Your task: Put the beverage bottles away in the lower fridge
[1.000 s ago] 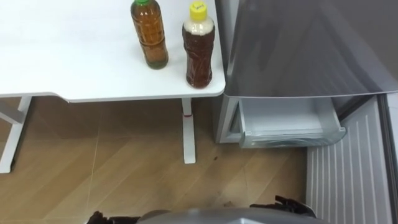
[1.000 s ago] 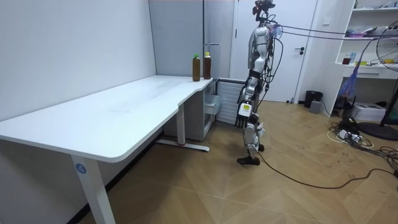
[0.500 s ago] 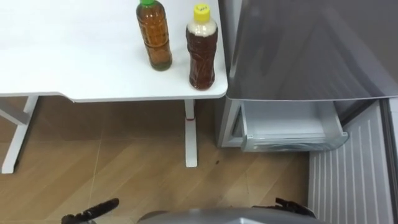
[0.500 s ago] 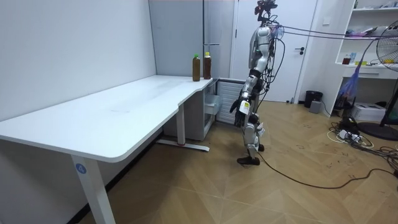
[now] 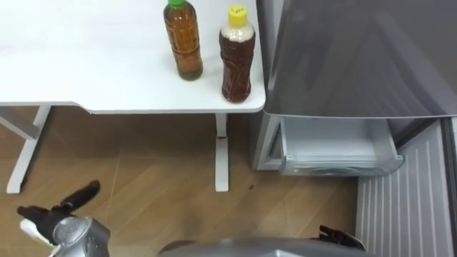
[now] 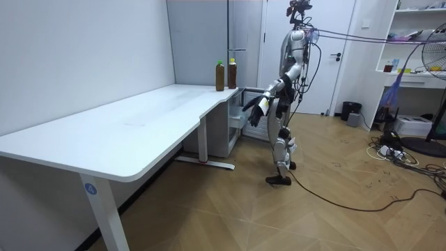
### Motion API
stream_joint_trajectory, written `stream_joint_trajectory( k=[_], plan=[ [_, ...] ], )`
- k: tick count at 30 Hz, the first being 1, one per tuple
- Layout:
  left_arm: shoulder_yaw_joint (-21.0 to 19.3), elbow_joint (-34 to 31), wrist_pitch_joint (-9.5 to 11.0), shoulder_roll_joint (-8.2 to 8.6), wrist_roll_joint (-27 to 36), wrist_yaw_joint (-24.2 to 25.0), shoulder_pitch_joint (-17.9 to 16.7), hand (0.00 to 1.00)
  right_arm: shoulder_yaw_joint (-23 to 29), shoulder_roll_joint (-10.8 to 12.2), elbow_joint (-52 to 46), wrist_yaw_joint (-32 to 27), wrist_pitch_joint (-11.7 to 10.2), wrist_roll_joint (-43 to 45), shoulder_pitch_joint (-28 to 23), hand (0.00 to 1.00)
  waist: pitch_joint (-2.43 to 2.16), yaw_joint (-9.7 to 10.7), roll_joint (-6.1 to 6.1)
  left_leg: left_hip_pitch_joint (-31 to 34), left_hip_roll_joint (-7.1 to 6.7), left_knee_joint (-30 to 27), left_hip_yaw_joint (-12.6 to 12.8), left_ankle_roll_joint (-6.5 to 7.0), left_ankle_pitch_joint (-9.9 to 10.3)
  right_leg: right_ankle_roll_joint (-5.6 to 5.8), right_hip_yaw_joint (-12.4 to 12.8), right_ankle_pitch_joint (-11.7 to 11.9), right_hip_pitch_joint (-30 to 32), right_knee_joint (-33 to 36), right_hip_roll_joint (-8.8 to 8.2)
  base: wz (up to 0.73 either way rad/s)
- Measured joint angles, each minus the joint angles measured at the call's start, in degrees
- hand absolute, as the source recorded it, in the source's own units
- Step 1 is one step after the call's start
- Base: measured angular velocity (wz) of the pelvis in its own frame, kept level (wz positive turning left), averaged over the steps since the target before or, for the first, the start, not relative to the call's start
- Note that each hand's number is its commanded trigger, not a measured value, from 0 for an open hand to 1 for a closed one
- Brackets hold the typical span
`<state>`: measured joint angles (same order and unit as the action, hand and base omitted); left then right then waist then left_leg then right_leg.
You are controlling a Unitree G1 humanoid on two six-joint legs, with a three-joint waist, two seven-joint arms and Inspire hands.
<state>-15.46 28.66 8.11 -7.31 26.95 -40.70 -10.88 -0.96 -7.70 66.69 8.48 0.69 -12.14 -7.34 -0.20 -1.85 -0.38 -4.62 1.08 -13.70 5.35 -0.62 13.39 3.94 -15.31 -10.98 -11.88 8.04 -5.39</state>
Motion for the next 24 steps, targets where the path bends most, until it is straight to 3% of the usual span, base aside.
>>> stream_joint_trajectory(
  k=[1,5,13,19,24],
  plan=[
    [-0.05,-1.57,1.08,-0.01,-2.73,-0.90,0.23,0.00,0.01,-0.13,-0.01,0.50,-0.16,0.04,0.03,0.00,0.01,0.01,0.06,-0.04,0.00,0.09,-0.18,0.00,0.00,0.00,-0.19,0.00,-0.07,0.03,0.04,0.00],
    [-0.15,-8.75,1.83,-0.01,-11.27,-2.93,0.38,0.00,0.11,-0.25,0.21,1.20,-0.58,1.19,-0.42,0.00,-0.02,0.05,-0.22,-0.14,0.00,0.02,-0.75,-0.01,-0.01,0.00,-0.57,0.00,-0.13,-0.01,0.16,0.00],
    [1.16,-24.67,2.37,-0.35,-16.19,-3.56,1.26,0.00,-0.05,-0.20,0.08,1.63,-1.38,1.17,-0.56,0.00,0.09,0.18,-1.00,0.73,-0.02,0.01,-0.96,-0.01,-0.01,0.00,-0.74,0.00,0.14,-0.24,0.26,0.01],
    [3.67,-36.71,2.82,-0.36,-24.82,1.97,1.31,0.00,0.00,-0.23,0.47,3.17,-3.18,1.09,-0.38,0.00,0.34,0.22,-1.38,1.07,-0.03,-0.84,-1.14,-0.01,-0.01,-0.01,-0.62,0.00,-0.07,-0.32,0.29,0.02],
    [4.55,-41.78,2.88,-0.36,-25.51,8.01,2.62,0.00,0.01,-0.24,0.78,3.50,-3.89,1.21,-0.24,0.00,0.45,0.38,-1.23,1.03,-0.03,-1.06,-1.43,-0.01,-0.01,0.00,-0.55,0.00,-0.07,-0.34,0.33,0.03]
  ],
)
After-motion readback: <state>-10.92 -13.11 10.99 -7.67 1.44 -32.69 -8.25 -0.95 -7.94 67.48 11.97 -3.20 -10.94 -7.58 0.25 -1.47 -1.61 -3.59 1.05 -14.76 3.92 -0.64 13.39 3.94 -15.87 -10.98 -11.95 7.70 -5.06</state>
